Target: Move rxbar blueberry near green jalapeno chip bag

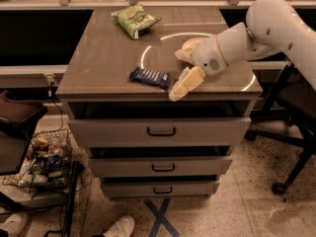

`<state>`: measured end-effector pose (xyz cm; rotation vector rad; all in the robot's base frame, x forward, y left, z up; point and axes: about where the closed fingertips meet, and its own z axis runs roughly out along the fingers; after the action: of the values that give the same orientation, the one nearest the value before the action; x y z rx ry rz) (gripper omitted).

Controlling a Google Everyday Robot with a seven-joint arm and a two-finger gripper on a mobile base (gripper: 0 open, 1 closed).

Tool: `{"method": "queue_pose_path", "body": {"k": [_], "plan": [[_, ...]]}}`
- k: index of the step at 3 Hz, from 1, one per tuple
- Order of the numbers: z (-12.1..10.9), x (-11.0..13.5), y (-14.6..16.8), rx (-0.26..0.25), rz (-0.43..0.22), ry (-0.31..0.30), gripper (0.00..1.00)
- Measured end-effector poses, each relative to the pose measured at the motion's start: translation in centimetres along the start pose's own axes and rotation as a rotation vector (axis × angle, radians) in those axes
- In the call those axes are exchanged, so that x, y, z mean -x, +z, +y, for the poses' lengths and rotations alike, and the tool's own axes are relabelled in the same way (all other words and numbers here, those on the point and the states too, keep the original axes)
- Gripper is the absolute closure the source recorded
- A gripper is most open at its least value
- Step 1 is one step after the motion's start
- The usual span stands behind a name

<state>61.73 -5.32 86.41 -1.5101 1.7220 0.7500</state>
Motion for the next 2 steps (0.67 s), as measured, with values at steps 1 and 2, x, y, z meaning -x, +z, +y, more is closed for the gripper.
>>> {"method": "queue_pose_path", "body": {"k": [1,2], "plan": [[-0.7,-0.4,2.0,0.016,0.003,0.02,0.0],[-0.9,-0.5,3.0,0.023,0.011,0.032,0.0]]}}
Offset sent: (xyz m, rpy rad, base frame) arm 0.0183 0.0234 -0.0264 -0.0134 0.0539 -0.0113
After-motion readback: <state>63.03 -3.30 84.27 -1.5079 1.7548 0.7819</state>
